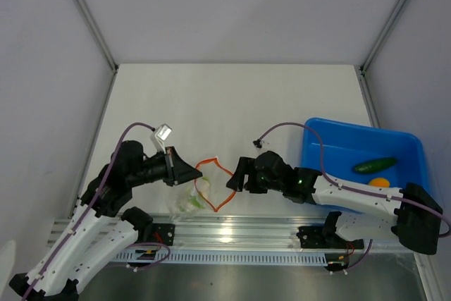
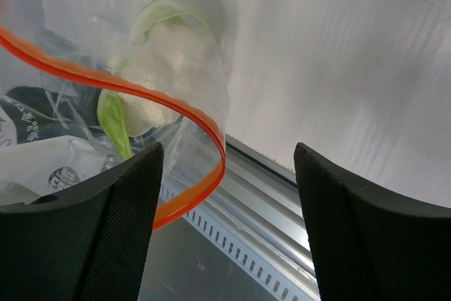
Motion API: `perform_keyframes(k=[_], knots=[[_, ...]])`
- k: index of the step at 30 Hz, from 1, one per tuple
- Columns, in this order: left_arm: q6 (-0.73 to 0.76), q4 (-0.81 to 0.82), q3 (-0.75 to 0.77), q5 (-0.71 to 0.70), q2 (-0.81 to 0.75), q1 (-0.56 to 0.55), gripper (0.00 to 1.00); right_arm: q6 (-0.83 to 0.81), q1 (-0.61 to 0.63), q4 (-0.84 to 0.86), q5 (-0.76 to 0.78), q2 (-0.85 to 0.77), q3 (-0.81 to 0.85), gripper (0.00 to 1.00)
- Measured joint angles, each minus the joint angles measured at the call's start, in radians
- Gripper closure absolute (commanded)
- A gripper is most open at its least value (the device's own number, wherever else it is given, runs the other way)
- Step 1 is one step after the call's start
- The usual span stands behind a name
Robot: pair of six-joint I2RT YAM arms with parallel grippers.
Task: Place the food in the zip-top bag and seal the zipper
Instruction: Adjust the zipper food storage bag at the center of the board.
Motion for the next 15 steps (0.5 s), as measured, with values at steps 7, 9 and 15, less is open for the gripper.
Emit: perform_keyframes(k=[7, 9, 15], knots=[[0.0, -0.001, 0.006, 0.001, 0.016, 0.0, 0.99, -0.051, -0.002, 0.029, -0.053, 0.076, 0.003, 0.93], [0.0, -0.003, 0.006, 0.0, 0.015, 0.0, 0.99, -0.067, -0.005, 0.029, -0.06, 0.079, 0.009, 1.0], [0.015, -0.039, 0.022, -0.018, 0.027, -0.002, 0.99, -0.161, -0.008, -0.023, -0.054, 0.056, 0.09, 1.0]])
